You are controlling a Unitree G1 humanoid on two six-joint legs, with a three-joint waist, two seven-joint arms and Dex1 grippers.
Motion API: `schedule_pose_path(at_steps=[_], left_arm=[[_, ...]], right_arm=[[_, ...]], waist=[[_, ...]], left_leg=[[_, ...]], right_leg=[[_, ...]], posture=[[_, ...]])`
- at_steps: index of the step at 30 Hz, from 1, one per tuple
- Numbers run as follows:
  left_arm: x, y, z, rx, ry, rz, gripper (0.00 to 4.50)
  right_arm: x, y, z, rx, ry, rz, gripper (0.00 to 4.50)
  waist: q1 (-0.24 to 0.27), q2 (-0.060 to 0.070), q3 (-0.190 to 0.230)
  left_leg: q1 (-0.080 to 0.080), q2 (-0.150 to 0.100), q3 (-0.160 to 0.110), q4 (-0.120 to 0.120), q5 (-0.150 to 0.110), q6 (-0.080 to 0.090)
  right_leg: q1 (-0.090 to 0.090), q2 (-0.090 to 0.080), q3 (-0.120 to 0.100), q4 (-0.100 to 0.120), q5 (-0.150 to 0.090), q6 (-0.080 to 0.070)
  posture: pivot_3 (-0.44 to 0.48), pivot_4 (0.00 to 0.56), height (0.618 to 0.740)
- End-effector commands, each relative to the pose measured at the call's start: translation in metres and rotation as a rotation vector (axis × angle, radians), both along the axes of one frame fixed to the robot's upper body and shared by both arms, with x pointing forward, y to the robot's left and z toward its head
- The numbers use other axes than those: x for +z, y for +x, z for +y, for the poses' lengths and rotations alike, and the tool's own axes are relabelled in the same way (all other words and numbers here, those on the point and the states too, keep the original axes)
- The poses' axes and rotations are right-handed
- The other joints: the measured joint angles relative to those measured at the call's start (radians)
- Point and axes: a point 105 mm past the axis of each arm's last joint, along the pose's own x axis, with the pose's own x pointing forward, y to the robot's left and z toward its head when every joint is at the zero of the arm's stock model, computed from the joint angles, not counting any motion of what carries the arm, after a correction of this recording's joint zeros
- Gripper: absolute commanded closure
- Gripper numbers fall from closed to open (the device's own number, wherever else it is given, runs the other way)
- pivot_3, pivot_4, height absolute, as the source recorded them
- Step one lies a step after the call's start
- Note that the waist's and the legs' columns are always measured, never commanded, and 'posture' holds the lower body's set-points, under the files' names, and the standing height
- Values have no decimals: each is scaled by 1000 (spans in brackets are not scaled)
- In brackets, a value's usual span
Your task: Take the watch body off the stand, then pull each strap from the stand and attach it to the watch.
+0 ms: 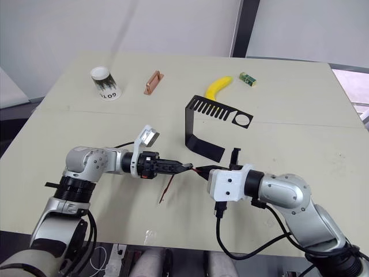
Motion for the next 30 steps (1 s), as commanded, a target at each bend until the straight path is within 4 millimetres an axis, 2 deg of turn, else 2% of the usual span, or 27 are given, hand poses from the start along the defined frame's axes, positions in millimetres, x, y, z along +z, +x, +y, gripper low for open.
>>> schedule_pose_path(at_steps=[1,14,30], left_arm=[[11,-4,-4,-27,-34,-39,2907],[7,-3,0,-16,-26,-36,2907],[9,-4,-3,-19,-43,-38,2907]], right_arm=[[5,-1,1,1,14,-23,4500],[12,2,-5,-21,12,-34,4500],[12,1,-2,-10,-3,-17,4500]], waist=[[0,0,0],[0,0,0],[0,0,0]], left_leg=[[0,0,0,0,0,0],[0,0,0,0,0,0],[0,0,0,0,0,0]], right_leg=[[0,0,0,0,0,0],[0,0,0,0,0,0],[0,0,0,0,0,0]], posture=[[0,150,740],[0,150,740],[0,150,740]])
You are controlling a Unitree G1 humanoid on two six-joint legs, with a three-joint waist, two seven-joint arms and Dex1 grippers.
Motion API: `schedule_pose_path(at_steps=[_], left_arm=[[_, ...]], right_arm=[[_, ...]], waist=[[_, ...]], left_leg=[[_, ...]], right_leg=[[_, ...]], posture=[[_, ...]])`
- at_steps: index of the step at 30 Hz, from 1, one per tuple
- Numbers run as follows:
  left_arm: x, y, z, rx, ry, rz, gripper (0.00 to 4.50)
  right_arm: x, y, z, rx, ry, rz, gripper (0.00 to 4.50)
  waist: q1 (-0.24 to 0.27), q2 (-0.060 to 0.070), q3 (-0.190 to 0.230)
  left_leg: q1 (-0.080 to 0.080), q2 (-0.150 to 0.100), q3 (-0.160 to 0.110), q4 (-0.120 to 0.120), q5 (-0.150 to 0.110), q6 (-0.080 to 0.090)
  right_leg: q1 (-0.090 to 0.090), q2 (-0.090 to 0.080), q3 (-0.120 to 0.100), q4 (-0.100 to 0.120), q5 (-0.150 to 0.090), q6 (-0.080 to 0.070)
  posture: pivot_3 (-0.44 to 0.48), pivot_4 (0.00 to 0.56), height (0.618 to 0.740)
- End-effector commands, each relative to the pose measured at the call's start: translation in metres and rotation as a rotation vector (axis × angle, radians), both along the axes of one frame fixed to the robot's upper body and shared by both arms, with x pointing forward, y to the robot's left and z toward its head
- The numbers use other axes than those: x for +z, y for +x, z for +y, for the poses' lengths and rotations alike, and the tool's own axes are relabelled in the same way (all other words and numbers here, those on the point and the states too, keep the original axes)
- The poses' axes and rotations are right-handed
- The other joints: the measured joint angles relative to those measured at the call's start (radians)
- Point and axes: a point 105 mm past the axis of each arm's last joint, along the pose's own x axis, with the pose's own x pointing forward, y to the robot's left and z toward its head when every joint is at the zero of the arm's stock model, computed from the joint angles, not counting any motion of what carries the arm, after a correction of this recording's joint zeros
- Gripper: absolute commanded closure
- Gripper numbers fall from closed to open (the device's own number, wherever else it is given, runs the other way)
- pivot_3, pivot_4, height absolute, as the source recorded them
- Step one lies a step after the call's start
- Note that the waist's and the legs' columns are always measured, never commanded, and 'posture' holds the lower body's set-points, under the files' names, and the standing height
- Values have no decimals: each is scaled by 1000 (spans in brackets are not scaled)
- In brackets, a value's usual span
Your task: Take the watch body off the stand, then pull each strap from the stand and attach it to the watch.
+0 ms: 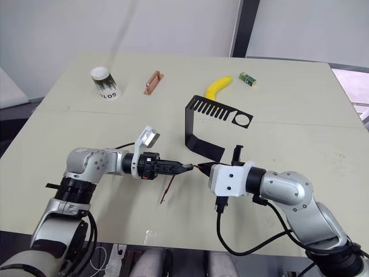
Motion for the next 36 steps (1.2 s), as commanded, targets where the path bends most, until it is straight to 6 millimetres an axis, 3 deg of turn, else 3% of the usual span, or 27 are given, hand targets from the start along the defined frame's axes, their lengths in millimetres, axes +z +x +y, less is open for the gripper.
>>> schedule_pose_path(at_steps=[1,36], left_arm=[[11,-4,-2,-22,-39,-38,2907],[14,1,-3,-6,-55,-41,2907]], right_arm=[[7,-4,2,27,-6,-20,4500],[8,-10,3,30,0,9,4500]], waist=[[0,0,0],[0,0,0]], left_leg=[[0,0,0,0,0,0],[0,0,0,0,0,0]], right_leg=[[0,0,0,0,0,0],[0,0,0,0,0,0]], posture=[[0,150,740],[0,150,740]])
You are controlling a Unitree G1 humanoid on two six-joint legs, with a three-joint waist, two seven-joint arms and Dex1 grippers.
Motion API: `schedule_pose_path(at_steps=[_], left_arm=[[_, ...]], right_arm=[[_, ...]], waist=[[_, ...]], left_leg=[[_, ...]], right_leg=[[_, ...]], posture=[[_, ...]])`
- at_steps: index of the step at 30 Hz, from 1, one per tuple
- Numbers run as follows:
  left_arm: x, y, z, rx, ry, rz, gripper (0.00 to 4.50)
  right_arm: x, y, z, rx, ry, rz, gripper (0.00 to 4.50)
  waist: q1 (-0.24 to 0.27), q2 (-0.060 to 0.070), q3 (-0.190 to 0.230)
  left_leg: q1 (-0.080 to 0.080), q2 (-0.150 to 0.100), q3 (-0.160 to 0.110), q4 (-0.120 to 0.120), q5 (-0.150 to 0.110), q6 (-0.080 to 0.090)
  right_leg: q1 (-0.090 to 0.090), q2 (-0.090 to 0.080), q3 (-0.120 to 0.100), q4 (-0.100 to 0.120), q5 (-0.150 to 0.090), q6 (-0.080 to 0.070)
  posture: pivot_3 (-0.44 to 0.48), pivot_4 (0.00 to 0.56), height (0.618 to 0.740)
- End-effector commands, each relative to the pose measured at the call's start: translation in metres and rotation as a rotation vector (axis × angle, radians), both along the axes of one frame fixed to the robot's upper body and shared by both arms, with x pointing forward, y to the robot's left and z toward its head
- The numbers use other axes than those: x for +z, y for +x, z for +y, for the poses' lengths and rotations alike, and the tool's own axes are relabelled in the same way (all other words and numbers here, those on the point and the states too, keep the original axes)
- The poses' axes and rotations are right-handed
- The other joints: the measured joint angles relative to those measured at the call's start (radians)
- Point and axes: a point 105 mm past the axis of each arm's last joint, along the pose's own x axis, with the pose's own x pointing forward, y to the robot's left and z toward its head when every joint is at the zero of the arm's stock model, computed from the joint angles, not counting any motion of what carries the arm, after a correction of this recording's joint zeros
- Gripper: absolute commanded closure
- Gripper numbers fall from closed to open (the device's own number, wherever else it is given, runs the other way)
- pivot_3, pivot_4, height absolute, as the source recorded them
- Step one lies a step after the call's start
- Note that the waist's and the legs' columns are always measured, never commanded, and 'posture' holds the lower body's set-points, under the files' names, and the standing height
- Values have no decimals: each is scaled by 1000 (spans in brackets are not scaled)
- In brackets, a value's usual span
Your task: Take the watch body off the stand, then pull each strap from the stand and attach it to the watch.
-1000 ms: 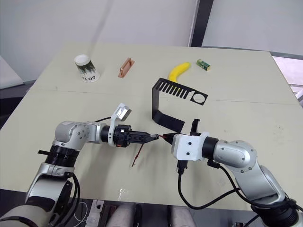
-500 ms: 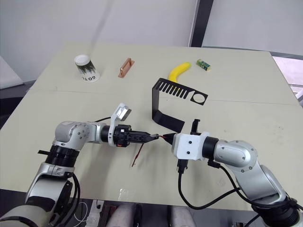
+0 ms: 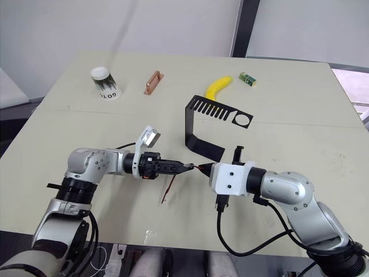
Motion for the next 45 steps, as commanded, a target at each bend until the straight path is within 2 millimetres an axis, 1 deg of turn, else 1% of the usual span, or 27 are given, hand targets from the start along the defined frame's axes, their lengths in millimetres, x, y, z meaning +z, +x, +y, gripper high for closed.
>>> schedule_pose_path(at_steps=[1,18,25,38,45], left_arm=[[14,0,-2,-14,-50,-39,2907],[15,-4,-5,-26,-57,-35,2907],[16,-5,-9,-26,-63,-37,2907],[17,-8,-14,-36,-56,-43,2907],[17,-7,-16,-32,-57,-48,2907]], right_arm=[[8,-8,3,36,-4,-33,4500],[11,-3,3,19,9,-49,4500],[9,-5,7,34,4,-51,4500],[10,0,8,28,-20,-76,4500],[9,-1,10,42,-24,-73,4500]], waist=[[0,0,0],[0,0,0],[0,0,0],[0,0,0],[0,0,0]], left_leg=[[0,0,0,0,0,0],[0,0,0,0,0,0],[0,0,0,0,0,0],[0,0,0,0,0,0],[0,0,0,0,0,0]], right_leg=[[0,0,0,0,0,0],[0,0,0,0,0,0],[0,0,0,0,0,0],[0,0,0,0,0,0],[0,0,0,0,0,0]], posture=[[0,150,740],[0,150,740],[0,150,740],[0,150,740],[0,150,740]])
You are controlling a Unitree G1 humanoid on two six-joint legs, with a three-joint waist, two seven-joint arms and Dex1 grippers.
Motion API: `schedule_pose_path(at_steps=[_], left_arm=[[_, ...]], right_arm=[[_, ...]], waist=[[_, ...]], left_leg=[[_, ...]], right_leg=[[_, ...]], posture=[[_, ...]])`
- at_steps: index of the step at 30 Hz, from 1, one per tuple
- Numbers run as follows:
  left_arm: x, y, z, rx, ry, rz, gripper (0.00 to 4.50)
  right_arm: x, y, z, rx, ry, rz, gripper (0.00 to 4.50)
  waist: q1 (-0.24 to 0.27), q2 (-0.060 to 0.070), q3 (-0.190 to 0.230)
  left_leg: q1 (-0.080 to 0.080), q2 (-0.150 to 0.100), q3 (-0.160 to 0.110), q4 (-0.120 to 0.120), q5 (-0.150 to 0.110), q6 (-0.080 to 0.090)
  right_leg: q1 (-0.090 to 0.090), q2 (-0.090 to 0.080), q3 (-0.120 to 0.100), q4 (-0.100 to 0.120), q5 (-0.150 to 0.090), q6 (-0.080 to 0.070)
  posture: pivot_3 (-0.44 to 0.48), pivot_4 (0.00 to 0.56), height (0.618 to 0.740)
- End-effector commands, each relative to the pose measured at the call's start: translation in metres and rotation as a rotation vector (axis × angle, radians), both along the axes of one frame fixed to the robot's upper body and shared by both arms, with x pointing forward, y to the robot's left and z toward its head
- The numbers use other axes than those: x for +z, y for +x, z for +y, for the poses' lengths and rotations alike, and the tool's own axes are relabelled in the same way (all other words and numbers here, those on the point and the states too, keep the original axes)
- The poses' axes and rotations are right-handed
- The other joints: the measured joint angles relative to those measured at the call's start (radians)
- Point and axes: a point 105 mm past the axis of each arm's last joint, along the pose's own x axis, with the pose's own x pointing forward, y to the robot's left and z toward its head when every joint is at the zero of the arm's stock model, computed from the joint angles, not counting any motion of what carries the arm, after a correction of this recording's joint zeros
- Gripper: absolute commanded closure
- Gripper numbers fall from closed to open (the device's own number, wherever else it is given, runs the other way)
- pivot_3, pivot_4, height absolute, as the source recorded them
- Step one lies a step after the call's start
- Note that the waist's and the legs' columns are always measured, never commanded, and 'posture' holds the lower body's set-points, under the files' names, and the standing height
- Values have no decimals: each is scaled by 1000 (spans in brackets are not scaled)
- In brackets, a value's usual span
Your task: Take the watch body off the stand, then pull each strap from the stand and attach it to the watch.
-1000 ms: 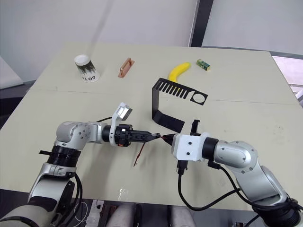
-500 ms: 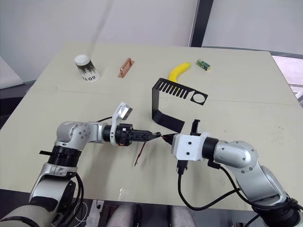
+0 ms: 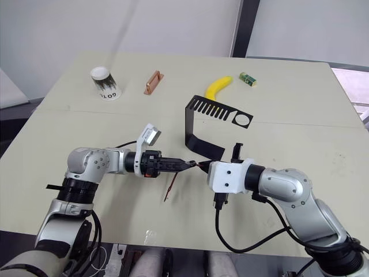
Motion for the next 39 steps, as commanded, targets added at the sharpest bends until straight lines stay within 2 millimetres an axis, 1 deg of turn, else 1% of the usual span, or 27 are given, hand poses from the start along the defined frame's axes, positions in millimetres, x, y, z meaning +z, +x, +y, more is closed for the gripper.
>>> schedule_pose_path(at_steps=[1,15,25,39], left_arm=[[13,-8,-11,-59,-52,-41,2907],[15,-8,-16,-61,-64,-51,2907],[15,-14,-14,-82,-66,-55,2907],[17,-17,-16,-95,-71,-58,2907]], right_arm=[[8,-7,9,59,10,-37,4500],[10,-5,9,65,9,-35,4500],[10,-2,9,66,-1,-45,4500],[11,0,11,68,-4,-46,4500]], waist=[[0,0,0],[-1,0,0],[-1,0,0],[-1,0,0]], left_leg=[[0,0,0,0,0,0],[0,0,0,0,0,0],[0,0,0,0,0,0],[0,0,0,0,0,0]], right_leg=[[0,0,0,0,0,0],[0,0,0,0,0,0],[0,0,0,0,0,0],[0,0,0,0,0,0]], posture=[[0,150,740],[0,150,740],[0,150,740],[0,150,740]])
